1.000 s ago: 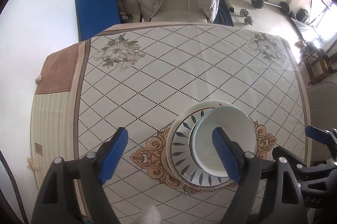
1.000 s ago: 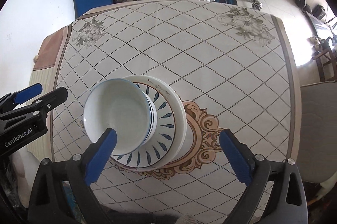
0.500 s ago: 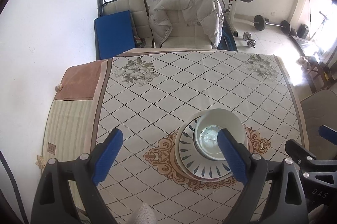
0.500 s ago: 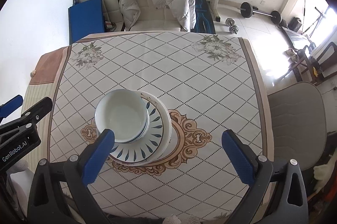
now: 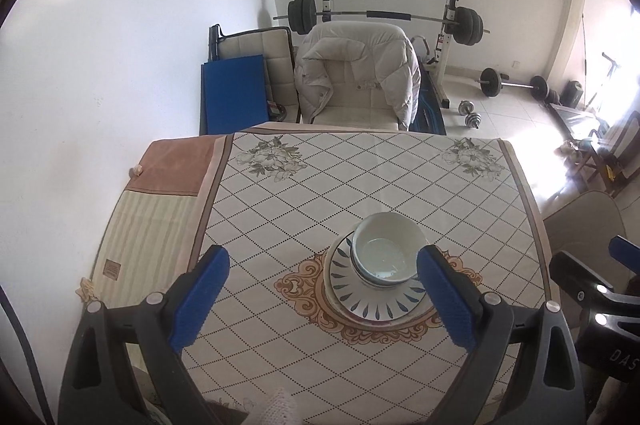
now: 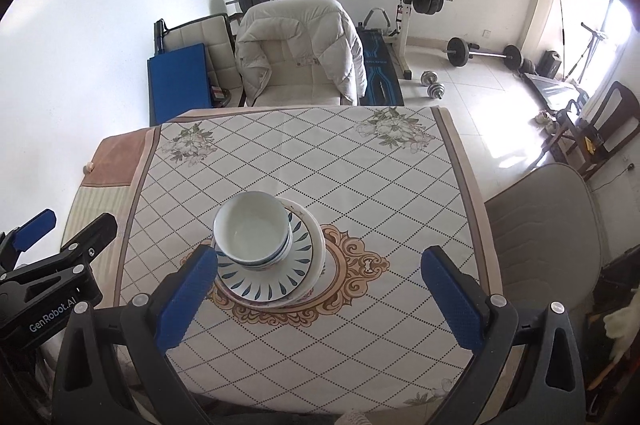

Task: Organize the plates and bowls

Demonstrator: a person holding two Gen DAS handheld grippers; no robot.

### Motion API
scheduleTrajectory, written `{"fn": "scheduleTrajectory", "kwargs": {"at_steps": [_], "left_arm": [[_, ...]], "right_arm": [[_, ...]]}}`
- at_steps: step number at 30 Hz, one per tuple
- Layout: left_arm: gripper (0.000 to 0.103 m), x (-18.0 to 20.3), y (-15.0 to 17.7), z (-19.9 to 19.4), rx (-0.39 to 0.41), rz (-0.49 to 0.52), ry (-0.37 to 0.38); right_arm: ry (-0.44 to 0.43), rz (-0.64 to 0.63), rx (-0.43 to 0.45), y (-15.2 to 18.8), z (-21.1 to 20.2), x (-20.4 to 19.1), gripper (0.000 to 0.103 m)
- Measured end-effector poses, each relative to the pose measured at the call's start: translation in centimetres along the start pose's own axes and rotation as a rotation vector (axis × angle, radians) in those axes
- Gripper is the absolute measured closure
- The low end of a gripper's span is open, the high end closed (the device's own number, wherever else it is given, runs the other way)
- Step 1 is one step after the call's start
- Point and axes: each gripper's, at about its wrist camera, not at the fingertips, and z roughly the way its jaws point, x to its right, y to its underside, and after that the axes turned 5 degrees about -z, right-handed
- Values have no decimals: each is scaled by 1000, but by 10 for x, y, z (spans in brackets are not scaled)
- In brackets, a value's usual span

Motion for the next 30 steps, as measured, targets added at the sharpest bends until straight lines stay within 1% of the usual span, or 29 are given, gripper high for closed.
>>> {"fn": "scheduleTrajectory", "kwargs": {"at_steps": [3,6,8,15,20,22,30], "left_arm": [[7,1,10,-35,21,-25,-5],[1,1,22,-66,48,-47,-26],[1,0,29,-84,52,-68,-25],[0,2,50,-127,42,-72,-8],[0,-1,61,-148,53,-51,-5],[0,-1,63,-154,63,-36,-15],[0,-5,69,-168,79,-23,-2]], "right_arm": [[14,-24,50,9,-40,3,0],[39,-54,98,20,-77,5,0],[55,-70,117,28,-99,6,0],[82,-90,164,56,-161,10,0],[93,-76,181,74,-190,12,0],[101,-70,191,80,-199,11,0],[123,-53,204,88,-217,10,0]]}}
